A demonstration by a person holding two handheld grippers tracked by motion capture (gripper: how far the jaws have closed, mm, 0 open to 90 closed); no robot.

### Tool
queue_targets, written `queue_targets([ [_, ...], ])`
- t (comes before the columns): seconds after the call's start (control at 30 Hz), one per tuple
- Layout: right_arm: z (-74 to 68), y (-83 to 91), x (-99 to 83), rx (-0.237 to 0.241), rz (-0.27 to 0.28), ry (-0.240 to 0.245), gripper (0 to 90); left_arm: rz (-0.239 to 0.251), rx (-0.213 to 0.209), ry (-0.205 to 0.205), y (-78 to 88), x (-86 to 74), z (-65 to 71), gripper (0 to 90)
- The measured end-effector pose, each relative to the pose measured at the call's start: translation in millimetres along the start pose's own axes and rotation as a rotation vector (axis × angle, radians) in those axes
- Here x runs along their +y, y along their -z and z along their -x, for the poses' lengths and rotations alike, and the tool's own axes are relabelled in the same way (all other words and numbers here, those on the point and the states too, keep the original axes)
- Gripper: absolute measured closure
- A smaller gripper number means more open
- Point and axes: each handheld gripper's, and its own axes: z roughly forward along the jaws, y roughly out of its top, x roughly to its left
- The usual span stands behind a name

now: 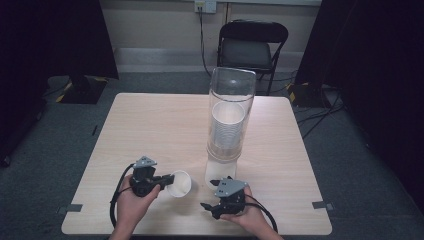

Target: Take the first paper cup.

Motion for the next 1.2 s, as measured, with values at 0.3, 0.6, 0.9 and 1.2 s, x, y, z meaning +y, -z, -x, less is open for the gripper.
queue_targets([
  [0.3,14.0,11.7,-6.3,-0.055,0.000,-0.050,21.9,0.020,0.144,0.052,17.1,6.7,-26.4,86.5],
  [0.6,25.1,19.7,-12.0,-0.102,-0.001,-0.087,22.0,0.057,0.144,0.045,17.8,8.1,-27.3,70.2],
  [0.9,34.3,27.4,-16.7,-0.140,-0.001,-0.128,22.1,0.106,0.091,0.012,24.2,-2.6,-30.8,52.9],
  [1.2,44.5,32.5,-18.4,-0.157,-0.001,-0.175,21.9,0.108,0.063,-0.036,29.1,-17.4,-34.8,46.3],
])
